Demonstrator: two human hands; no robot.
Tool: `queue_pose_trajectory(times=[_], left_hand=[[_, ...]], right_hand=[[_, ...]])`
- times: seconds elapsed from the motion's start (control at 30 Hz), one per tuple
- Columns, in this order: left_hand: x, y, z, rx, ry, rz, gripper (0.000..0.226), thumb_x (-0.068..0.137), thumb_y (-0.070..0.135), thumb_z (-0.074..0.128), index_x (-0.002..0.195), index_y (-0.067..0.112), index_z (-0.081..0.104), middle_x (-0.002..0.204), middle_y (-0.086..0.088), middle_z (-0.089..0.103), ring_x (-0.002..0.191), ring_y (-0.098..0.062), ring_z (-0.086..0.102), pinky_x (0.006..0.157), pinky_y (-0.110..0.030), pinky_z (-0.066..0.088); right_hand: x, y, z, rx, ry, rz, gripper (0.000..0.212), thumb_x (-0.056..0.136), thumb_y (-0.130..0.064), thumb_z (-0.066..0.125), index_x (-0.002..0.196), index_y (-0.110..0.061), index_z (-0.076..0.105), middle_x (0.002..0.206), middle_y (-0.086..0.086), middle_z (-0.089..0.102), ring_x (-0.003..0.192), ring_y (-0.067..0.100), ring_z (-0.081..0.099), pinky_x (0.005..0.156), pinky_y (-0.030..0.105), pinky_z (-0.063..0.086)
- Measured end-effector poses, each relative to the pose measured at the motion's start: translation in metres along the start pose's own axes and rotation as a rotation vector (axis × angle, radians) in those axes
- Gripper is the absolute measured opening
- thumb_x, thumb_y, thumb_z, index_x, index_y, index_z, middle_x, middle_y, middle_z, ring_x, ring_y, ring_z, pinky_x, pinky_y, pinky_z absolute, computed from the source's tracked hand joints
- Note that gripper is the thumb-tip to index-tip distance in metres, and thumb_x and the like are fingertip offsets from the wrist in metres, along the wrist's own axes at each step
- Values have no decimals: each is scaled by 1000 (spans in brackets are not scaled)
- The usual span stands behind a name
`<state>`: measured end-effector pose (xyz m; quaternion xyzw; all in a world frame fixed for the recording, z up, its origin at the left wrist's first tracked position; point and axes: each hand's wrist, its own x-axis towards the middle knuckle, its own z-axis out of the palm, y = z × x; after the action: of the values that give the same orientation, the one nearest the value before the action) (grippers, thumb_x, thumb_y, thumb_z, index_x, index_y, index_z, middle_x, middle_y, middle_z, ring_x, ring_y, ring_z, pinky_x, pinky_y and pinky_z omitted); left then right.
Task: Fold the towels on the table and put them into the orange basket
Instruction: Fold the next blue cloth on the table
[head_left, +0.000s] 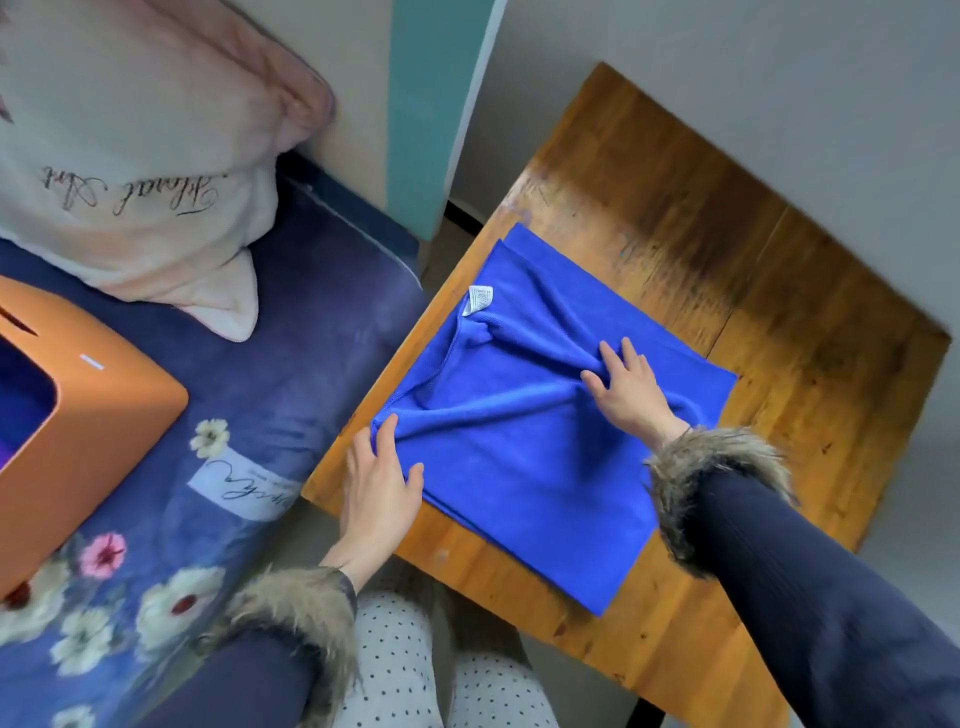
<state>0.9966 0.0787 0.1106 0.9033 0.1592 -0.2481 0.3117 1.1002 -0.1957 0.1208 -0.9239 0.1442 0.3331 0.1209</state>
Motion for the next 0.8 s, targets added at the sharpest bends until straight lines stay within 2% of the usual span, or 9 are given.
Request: queue_pose_trajectory(times=[0.1, 0.27, 0.37, 0.47, 0.53, 0.6, 0.67, 0.73, 0.8], left_hand=[[5, 0, 1, 128, 13, 56, 61, 90, 22, 54, 144, 13, 28, 136, -16, 34, 124, -32, 34, 99, -39, 34], [33, 24, -3, 269, -3, 151, 59, 90, 20, 51, 144, 9, 29, 142, -20, 31, 128, -36, 31, 104, -42, 32], [57, 48, -3, 343, -15, 263, 57, 90, 17, 51, 143, 6, 31, 143, -22, 31, 131, -37, 30, 105, -42, 30], [79, 76, 1, 402, -50, 358, 56, 89, 15, 50, 142, 6, 33, 145, -20, 29, 132, -36, 28, 104, -44, 31], [90, 96, 7, 433, -79, 426, 56, 88, 14, 51, 141, 6, 34, 146, -20, 29, 133, -35, 27, 105, -44, 31], [98, 117, 17, 477, -115, 507, 57, 88, 13, 51, 141, 5, 33, 147, -20, 27, 136, -34, 25, 109, -42, 27], [104, 136, 27, 516, -151, 574, 58, 87, 11, 50, 142, 4, 32, 149, -20, 24, 138, -34, 21, 112, -43, 22], [107, 153, 38, 528, -181, 610, 59, 86, 9, 49, 141, 4, 31, 150, -21, 22, 140, -35, 18, 113, -45, 20], [108, 165, 49, 535, -197, 639, 59, 84, 8, 50, 140, 2, 32, 149, -22, 22, 139, -35, 18, 112, -44, 21]], right_hand=[[1, 9, -3, 37, -60, -5, 57, 99, -43, 31, 150, -26, 9, 158, -2, -6, 145, 28, -4, 114, 46, 16], [-16, 37, 9, 96, -39, 84, 57, 100, -41, 30, 150, -29, 6, 158, -1, -8, 145, 33, -2, 112, 45, 19], [-35, 60, 20, 133, -19, 178, 57, 99, -40, 32, 150, -27, 9, 158, 3, -3, 144, 33, 8, 110, 44, 26], [-57, 78, 30, 138, -18, 288, 59, 98, -36, 37, 150, -22, 13, 157, 9, 2, 137, 35, 28, 103, 41, 35], [-68, 89, 36, 158, -44, 374, 56, 98, -35, 38, 148, -17, 19, 154, 15, 12, 131, 36, 36, 100, 41, 37], [-76, 100, 39, 166, -84, 421, 49, 97, -37, 36, 140, -13, 35, 145, 19, 30, 128, 35, 40, 99, 41, 37], [-83, 112, 40, 127, -128, 430, 44, 96, -40, 34, 126, -10, 50, 134, 16, 46, 125, 32, 44, 96, 38, 39], [-90, 122, 39, 113, -192, 457, 47, 94, -49, 35, 115, -14, 57, 126, 9, 56, 118, 29, 50, 89, 34, 41], [-97, 132, 36, 148, -291, 507, 48, 90, -59, 36, 98, -17, 60, 109, 5, 60, 102, 27, 57, 80, 31, 41]])
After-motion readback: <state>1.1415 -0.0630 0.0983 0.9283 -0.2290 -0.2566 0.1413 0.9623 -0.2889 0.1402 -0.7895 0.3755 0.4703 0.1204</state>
